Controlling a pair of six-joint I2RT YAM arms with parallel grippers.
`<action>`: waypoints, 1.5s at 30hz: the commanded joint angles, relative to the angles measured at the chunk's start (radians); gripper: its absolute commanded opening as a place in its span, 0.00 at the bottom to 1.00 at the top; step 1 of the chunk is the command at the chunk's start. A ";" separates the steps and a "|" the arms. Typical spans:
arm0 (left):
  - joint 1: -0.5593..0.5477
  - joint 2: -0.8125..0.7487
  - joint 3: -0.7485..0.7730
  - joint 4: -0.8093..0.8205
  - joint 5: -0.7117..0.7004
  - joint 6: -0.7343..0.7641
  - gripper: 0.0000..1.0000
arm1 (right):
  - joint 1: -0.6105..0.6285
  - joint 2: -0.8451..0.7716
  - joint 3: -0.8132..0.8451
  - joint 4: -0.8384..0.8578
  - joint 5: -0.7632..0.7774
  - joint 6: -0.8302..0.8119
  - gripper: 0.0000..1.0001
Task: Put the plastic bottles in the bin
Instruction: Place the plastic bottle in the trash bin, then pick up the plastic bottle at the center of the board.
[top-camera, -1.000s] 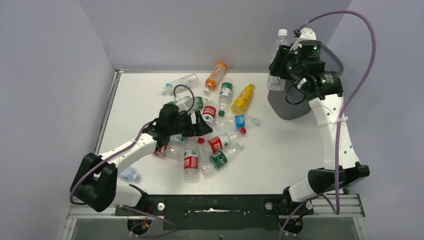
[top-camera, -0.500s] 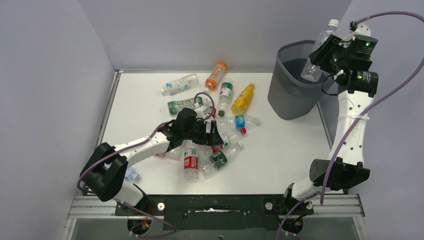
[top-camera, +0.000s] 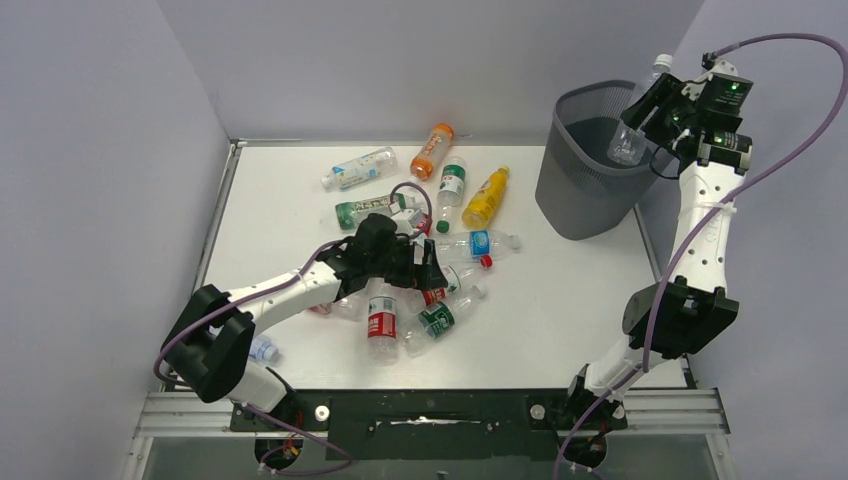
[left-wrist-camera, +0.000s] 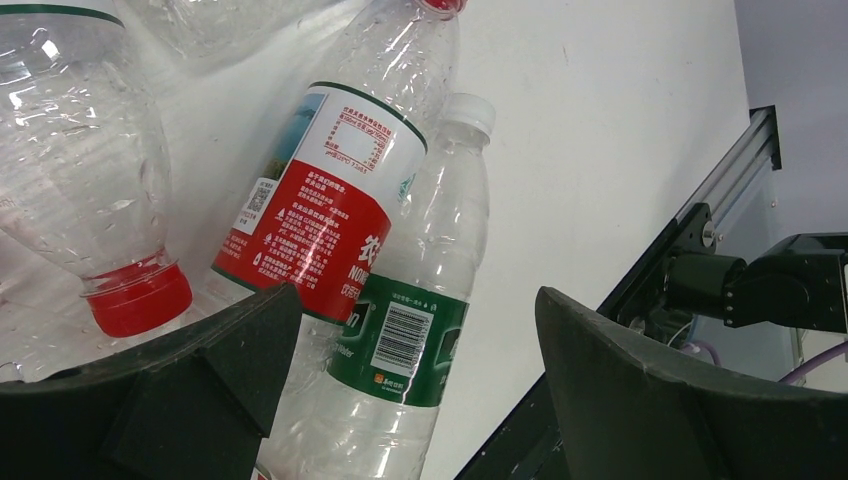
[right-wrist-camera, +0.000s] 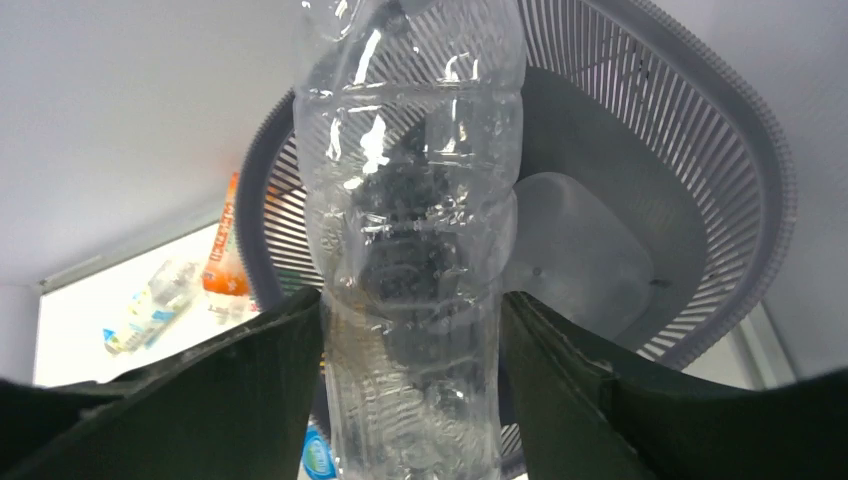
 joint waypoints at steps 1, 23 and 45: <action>-0.010 -0.016 0.053 0.000 -0.012 0.021 0.88 | -0.007 -0.006 0.018 0.071 -0.032 0.015 0.73; -0.009 -0.070 0.131 -0.156 -0.149 0.077 0.88 | 0.292 -0.232 -0.212 0.019 0.068 -0.046 0.91; 0.110 -0.225 0.142 -0.428 -0.381 -0.002 0.88 | 0.897 -0.562 -0.994 0.250 0.301 0.185 0.90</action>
